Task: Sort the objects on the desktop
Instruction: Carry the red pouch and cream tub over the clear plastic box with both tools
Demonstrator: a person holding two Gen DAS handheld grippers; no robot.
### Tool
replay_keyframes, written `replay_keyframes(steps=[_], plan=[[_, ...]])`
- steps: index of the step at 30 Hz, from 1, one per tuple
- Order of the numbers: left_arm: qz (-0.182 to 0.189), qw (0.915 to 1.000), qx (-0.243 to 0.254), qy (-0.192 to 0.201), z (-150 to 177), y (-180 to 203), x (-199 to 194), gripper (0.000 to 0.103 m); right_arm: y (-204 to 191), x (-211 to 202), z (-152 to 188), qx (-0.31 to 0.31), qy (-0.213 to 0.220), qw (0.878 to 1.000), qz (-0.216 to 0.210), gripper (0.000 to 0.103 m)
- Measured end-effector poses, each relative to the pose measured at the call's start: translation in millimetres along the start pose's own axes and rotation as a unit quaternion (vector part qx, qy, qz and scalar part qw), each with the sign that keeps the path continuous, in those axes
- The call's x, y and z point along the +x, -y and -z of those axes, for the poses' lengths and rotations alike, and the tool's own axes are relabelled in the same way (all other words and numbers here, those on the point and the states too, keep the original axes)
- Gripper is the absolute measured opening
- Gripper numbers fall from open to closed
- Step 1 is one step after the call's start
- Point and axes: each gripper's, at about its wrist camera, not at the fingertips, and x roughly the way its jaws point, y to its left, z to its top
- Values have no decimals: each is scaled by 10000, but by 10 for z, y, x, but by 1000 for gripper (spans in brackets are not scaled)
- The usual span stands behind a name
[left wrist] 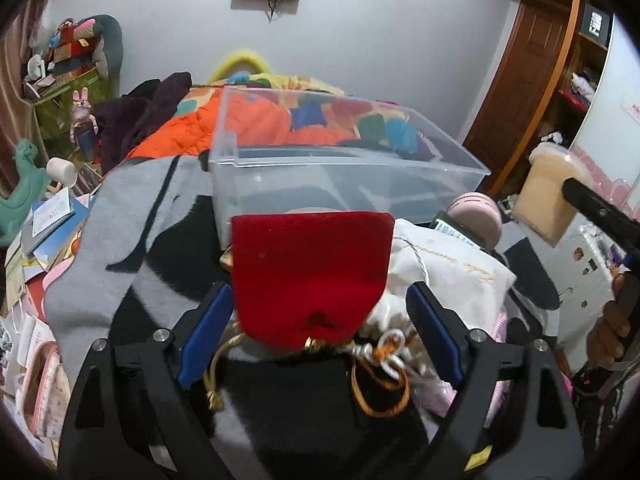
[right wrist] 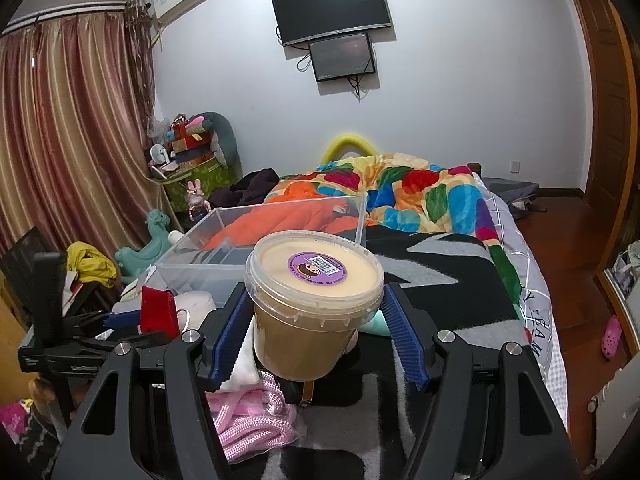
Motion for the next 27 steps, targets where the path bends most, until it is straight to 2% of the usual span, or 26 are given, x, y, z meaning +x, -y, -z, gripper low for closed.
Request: replay_keyframes(steps=[2, 3, 4, 5, 7, 11, 13, 16, 20, 27], plan=[[-98, 9999, 25, 4, -9, 37, 52, 89, -15, 22, -2, -16, -29, 10000, -3, 63], [-151, 9999, 44, 20, -3, 50, 69, 83, -12, 32, -5, -15, -45, 10000, -14, 63], [-226, 9997, 77, 55, 9, 66, 77, 69, -13, 50, -8, -10, -68, 10000, -26, 63], [-298, 9995, 123, 72, 24, 80, 79, 68, -8, 56, -7, -13, -81, 10000, -30, 63], [-305, 9993, 121, 197, 52, 75, 36, 59, -9, 90, -23, -55, -109, 9999, -8, 63], [-401, 9983, 137, 409, 86, 56, -111, 47, -34, 113, -72, -120, -123, 9999, 5, 63], [-296, 9982, 90, 504, 68, 17, -228, 39, -51, 123, -101, -152, -127, 9998, -16, 63], [-195, 9976, 38, 668, -2, -40, -410, 37, -96, 147, -175, -194, -109, 9997, -42, 63], [-250, 9955, 57, 907, -129, -87, -599, 36, -134, 200, -270, -200, -115, 9997, -106, 63], [-234, 9930, 49, 1157, -398, -88, -731, 36, -219, 328, -453, -292, -127, 9994, -117, 63]])
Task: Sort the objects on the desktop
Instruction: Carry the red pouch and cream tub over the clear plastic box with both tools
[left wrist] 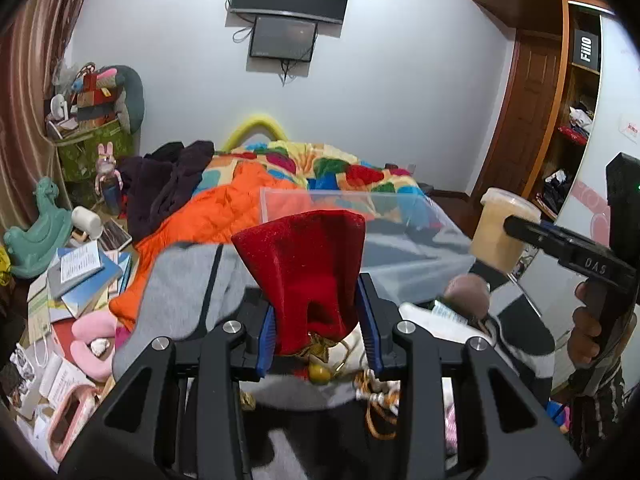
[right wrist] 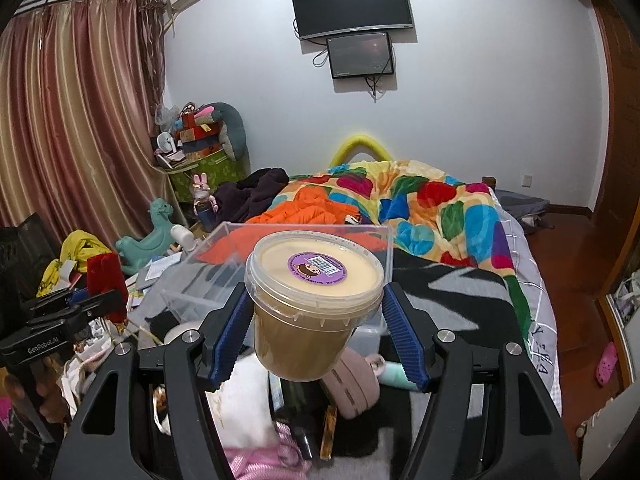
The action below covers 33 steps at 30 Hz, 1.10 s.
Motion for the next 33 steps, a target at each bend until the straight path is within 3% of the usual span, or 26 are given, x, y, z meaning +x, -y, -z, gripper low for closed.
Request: replay_keyframes(steps=[9, 17, 24, 33], plan=[[38, 9998, 101, 192, -406, 80, 152, 36, -37, 275, -196, -145, -124, 9998, 114, 63], [-137, 9998, 113, 135, -609, 58, 543, 36, -15, 629, -219, -265, -402, 9987, 187, 63], [85, 9997, -30, -224, -581, -25, 1009, 36, 46, 910, -128, -334, -707, 9967, 208, 63], [150, 9972, 146, -712, -423, 65, 1481, 37, 29, 1178, -62, -528, -1036, 9931, 140, 62]])
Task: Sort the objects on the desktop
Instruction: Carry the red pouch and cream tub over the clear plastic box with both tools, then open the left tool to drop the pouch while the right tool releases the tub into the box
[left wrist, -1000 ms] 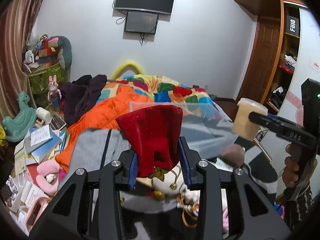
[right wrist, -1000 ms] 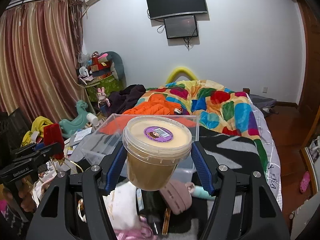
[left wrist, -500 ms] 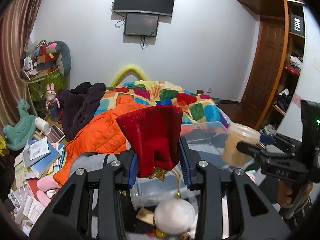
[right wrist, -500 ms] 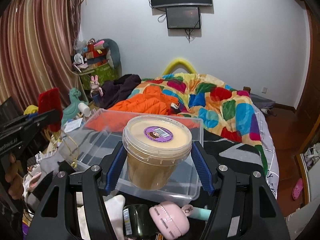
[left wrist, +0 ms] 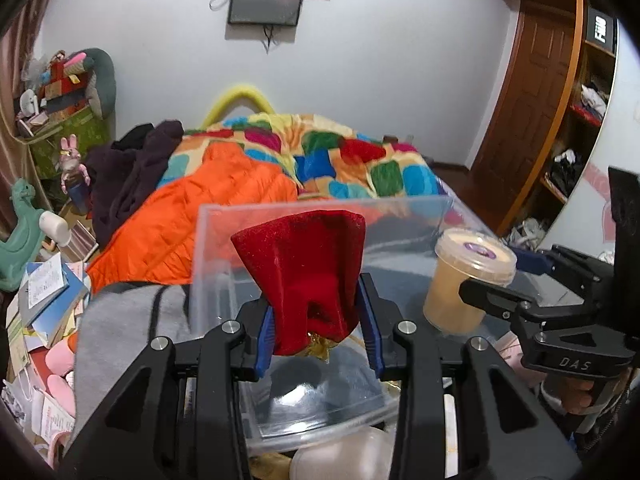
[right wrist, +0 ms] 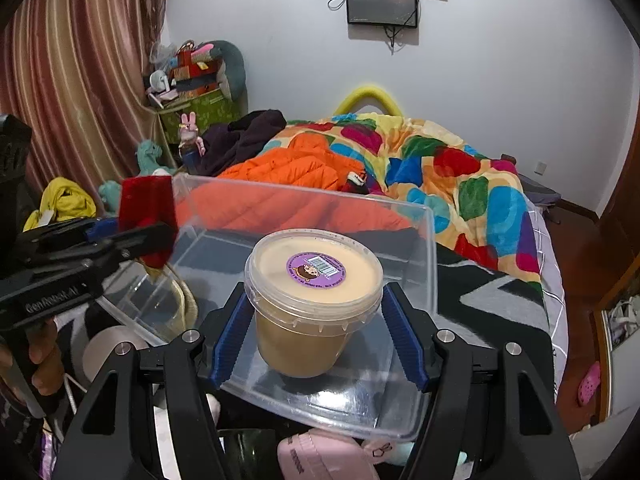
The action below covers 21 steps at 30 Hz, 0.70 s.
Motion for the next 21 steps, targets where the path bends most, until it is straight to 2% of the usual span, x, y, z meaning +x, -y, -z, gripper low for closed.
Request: replay_keyframes(steps=[5, 9, 16, 17, 21], plan=[[-248, 9997, 19, 34, 51, 17, 133, 40, -14, 129, 8, -24, -142, 9999, -7, 62], [-227, 9996, 159, 98, 90, 63, 113, 55, -85, 185, 3, -168, -226, 9996, 70, 63], [-340, 9985, 393, 154, 159, 142, 111, 69, -163, 174, 11, -287, -293, 9990, 204, 64], [-339, 9984, 409, 178, 168, 148, 100, 70, -164, 168, 13, -293, -295, 9989, 238, 67], [-434, 9975, 421, 379, 171, 168, 29, 84, -119, 121, 32, -177, -267, 9991, 276, 73]])
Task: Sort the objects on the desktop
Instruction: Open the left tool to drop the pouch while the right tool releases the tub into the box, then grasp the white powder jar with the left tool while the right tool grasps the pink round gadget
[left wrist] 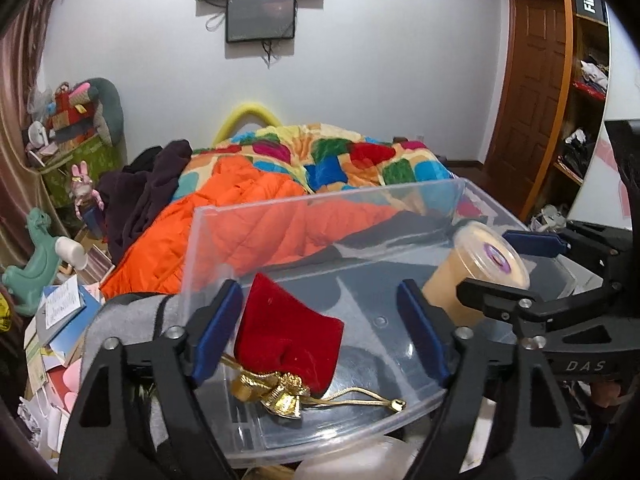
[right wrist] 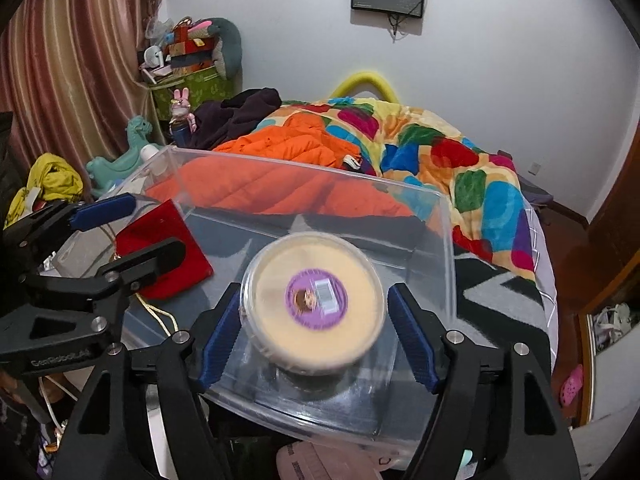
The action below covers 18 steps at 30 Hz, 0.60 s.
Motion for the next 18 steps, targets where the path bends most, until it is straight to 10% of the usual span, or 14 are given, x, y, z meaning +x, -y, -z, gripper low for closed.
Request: replay_keyframes(steps=[18], plan=[[-40, 9995, -302, 126, -100, -57, -503, 90, 169, -753, 163, 63, 697, 9970, 332, 83]])
